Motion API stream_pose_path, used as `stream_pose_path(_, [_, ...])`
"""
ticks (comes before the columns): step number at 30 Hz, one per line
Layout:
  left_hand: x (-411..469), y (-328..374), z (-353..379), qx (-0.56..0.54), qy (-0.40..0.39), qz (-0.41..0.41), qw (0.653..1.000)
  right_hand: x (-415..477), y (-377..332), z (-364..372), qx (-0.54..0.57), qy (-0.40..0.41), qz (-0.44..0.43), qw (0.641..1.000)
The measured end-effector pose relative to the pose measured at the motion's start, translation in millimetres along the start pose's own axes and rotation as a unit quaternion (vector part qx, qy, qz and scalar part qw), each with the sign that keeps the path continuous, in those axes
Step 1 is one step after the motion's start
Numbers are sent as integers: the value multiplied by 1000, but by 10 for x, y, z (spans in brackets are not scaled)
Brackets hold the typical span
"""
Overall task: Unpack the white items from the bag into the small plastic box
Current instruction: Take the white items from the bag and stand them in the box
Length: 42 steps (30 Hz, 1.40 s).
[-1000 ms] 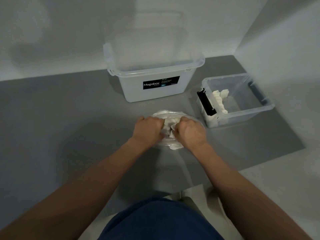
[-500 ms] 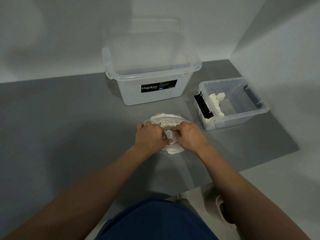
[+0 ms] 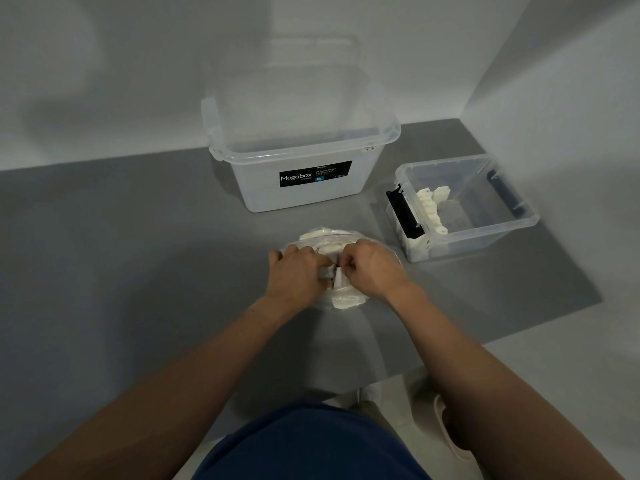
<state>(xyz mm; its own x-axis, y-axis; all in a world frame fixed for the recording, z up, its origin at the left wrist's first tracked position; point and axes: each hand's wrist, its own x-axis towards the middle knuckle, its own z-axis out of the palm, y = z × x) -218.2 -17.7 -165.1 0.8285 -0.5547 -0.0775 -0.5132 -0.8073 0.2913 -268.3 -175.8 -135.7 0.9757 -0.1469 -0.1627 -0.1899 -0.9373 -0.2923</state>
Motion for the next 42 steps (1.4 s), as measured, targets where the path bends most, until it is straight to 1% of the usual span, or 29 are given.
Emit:
stream_pose_path(2, [22,-25,-3,14,18,-3,1000,-51,1,-7,-10,18,-19,1000])
stream_pose_path(5, [94,-35,-13,62,53,31,996,-162,-3,3,-45,61,-62,995])
stream_pose_path(7, [171,-22,-15,72,68,46,994,-242,6,27,-47,73,-74,994])
stream_pose_path(10, [303,-2,44,83,55,44,994,-341,34,22,-52,80,-62,994])
stream_pose_path(12, [382,10,70,101,48,49,993,-403,46,-6,-60,101,-60,991])
stream_pose_path(16, [453,36,52,128,38,118,984,-468,65,-70,-76,142,-48,986])
stream_pose_path(19, [434,45,46,134,48,151,978,-467,80,-115,-83,137,-41,986])
stream_pose_path(24, [373,28,71,137,66,153,976,-443,130,-188,-46,133,-37,989])
stream_pose_path(28, [389,45,130,127,85,204,967,-439,160,-213,-39,112,-31,992])
stream_pose_path(32, [383,43,161,110,86,180,974,-450,208,-231,0,121,-18,993])
stream_pose_path(34, [387,8,168,80,78,165,980,-474,221,-236,22,135,-17,990])
stream_pose_path(35, [387,-4,155,48,75,150,985,-486,224,-240,30,142,-17,989])
stream_pose_path(37, [366,-16,88,-57,68,121,989,-508,216,-254,43,148,-24,988])
stream_pose_path(39, [314,-37,-9,-162,57,113,979,-520,197,-280,61,143,-47,987])
stream_pose_path(42, [171,-73,-174,-299,-6,78,951,-507,171,-323,87,122,-77,986])
